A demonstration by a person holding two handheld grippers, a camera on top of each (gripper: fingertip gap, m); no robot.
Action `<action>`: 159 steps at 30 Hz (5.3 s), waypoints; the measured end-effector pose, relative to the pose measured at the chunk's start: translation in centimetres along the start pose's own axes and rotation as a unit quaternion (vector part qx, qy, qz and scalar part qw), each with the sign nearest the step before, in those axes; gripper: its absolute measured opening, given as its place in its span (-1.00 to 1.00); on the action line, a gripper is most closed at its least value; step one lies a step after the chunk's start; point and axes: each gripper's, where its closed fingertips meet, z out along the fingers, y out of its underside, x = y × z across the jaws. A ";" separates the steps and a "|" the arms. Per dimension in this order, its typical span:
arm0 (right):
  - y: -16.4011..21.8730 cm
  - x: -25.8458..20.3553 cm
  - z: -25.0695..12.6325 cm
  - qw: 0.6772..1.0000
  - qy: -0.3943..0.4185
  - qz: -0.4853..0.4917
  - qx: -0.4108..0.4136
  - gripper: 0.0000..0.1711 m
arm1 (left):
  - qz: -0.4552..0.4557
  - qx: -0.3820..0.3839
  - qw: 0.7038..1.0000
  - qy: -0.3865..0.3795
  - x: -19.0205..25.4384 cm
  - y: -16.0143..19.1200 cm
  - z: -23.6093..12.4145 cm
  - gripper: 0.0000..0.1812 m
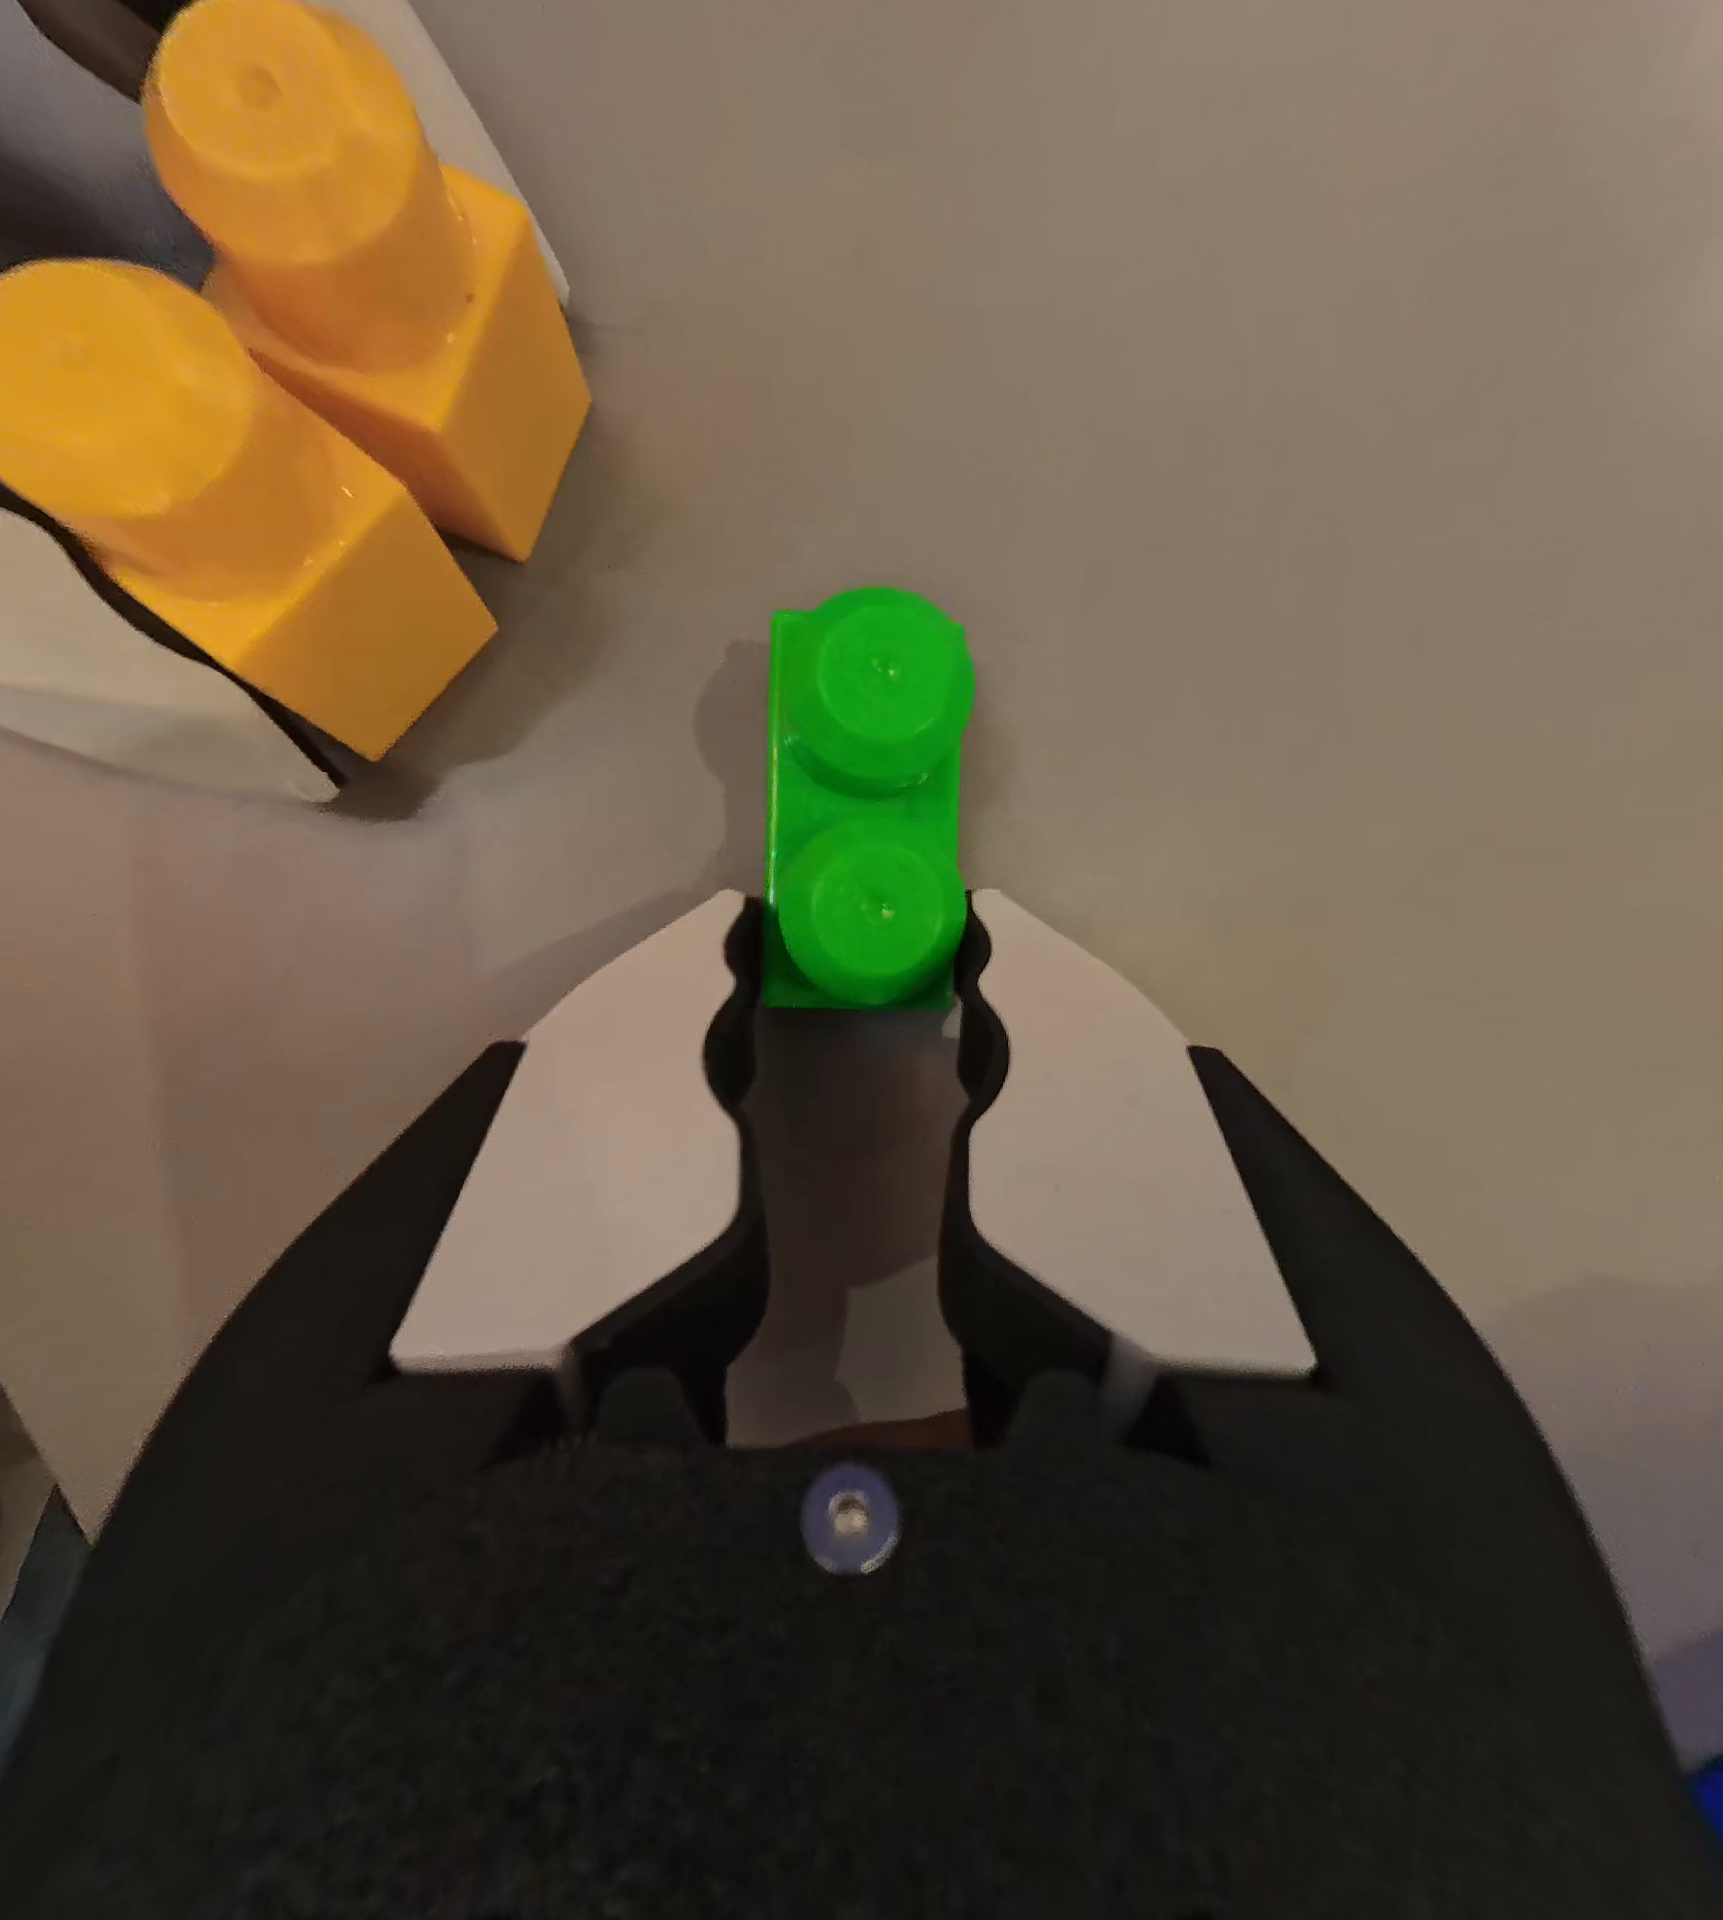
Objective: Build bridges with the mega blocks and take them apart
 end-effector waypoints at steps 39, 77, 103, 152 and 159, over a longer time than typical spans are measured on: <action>-0.7 0.2 -3.7 0.997 0.022 0.016 0.066 -0.59 | -0.037 -0.014 0.994 -0.100 -1.5 0.4 0.2 -0.03; -6.5 -4.6 -7.1 0.976 0.031 0.168 0.136 -0.60 | 0.058 0.099 0.988 -0.100 1.1 -5.6 -0.3 -0.08; -6.2 -6.1 -6.5 0.979 -0.034 0.181 0.088 -0.41 | 0.042 0.089 0.993 -0.062 1.4 -4.5 0.2 -0.07; -7.2 -5.5 -5.9 0.719 -0.525 0.417 0.181 -0.29 | 0.131 0.123 0.984 -0.002 3.6 -5.1 -1.6 -0.13; -7.3 -5.1 -5.1 0.730 -0.505 0.419 0.190 -0.31 | 0.117 0.123 0.985 -0.010 2.7 -4.7 -0.9 -0.13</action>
